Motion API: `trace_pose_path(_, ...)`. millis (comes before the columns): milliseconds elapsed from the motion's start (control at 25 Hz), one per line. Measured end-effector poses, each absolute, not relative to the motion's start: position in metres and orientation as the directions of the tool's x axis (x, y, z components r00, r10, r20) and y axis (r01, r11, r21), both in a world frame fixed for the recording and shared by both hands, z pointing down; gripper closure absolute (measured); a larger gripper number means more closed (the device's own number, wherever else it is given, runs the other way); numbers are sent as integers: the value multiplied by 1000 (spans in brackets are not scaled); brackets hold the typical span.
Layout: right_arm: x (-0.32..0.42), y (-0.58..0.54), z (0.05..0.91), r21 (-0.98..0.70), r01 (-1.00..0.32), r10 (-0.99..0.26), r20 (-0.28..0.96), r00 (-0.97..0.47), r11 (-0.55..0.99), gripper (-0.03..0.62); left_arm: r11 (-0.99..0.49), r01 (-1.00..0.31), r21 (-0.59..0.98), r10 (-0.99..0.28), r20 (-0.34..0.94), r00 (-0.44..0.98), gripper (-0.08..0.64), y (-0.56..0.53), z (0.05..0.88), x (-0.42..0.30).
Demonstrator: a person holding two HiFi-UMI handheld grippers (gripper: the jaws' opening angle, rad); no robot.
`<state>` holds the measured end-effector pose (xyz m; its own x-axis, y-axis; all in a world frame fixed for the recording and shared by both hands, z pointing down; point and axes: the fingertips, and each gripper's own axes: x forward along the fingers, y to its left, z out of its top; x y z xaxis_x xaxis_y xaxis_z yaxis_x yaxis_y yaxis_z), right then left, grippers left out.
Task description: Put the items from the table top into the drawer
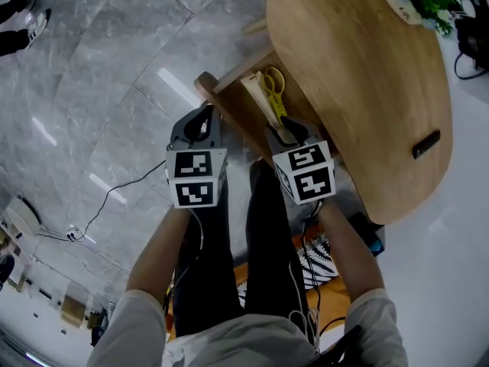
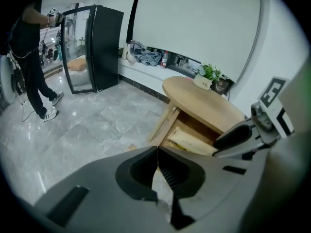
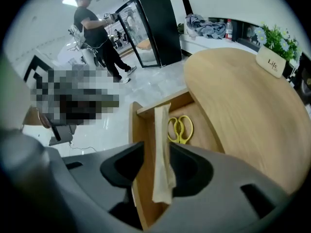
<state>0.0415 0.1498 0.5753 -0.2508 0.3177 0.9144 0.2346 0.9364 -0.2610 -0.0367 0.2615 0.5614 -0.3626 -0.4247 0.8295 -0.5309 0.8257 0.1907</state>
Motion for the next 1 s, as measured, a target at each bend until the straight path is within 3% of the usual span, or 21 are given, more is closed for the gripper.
trace_pose_path(40, 43, 150, 578, -258, 231, 312, 918, -244, 938, 395, 828, -528, 189, -422, 831, -363, 549, 263, 562, -39)
trace_pose_path(80, 45, 149, 580, -257, 225, 308, 922, -234, 940, 385, 829, -527, 187, -419, 831, -364, 549, 264, 562, -41)
trace_pose_path(560, 43, 134, 576, -258, 154, 292, 919, -264, 954, 411, 817, -541, 199, -433, 832, -348, 549, 247, 559, -51)
trace_pose_path(1000, 36, 90, 526, -267, 33, 258, 884, -391, 963, 423, 744, -647, 167, -463, 827, -318, 549, 188, 531, -51)
